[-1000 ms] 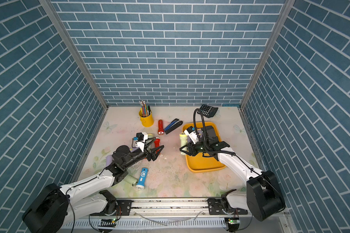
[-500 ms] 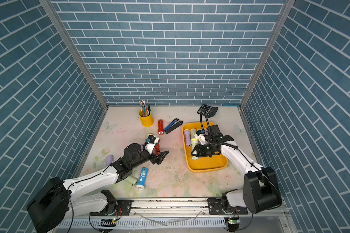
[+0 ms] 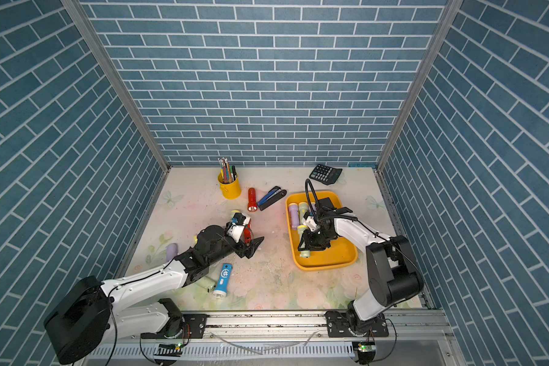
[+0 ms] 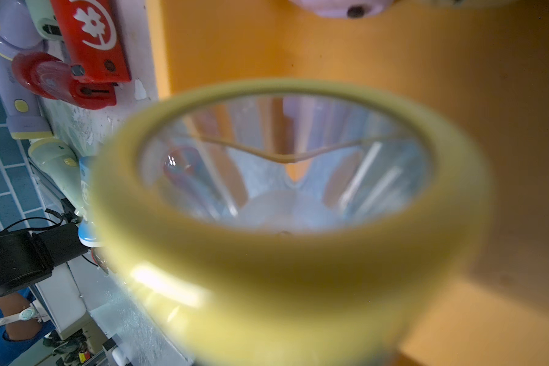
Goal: Put the flashlights into the storage boxes
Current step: Place the flashlight at the storage box.
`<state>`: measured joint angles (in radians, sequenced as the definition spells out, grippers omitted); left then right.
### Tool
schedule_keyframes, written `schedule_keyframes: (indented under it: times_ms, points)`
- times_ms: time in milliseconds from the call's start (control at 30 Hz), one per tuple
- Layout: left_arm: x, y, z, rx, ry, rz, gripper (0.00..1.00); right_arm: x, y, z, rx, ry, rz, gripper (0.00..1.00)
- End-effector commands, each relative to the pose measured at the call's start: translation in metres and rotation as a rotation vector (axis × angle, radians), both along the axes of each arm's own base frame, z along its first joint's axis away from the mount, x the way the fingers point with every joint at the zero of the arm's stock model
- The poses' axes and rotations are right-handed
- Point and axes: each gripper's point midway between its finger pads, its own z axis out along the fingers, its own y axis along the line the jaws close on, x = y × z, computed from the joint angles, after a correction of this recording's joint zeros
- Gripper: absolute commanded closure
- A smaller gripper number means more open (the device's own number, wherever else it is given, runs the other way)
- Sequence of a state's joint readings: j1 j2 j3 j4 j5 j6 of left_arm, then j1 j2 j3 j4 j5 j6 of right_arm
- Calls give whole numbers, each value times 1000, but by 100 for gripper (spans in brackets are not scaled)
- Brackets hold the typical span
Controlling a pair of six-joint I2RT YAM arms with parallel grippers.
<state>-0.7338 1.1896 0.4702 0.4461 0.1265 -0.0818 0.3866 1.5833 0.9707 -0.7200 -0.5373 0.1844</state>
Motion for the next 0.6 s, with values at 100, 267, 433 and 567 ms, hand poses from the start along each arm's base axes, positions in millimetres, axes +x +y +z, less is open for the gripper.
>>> schedule_keyframes:
  times_ms: [100, 267, 433, 567]
  points:
    - [3, -6, 7, 21, -16, -12, 8, 5, 10, 0, 9, 38, -3, 87]
    - [4, -6, 7, 17, -19, -9, 7, 1, 13, -6, 13, 69, 0, 87]
    - [4, -5, 6, 17, -13, -3, 7, 1, 16, -10, 13, 87, -1, 86]
    - [5, -2, 5, 23, -12, 9, 7, 0, 16, -14, 8, 101, -2, 86]
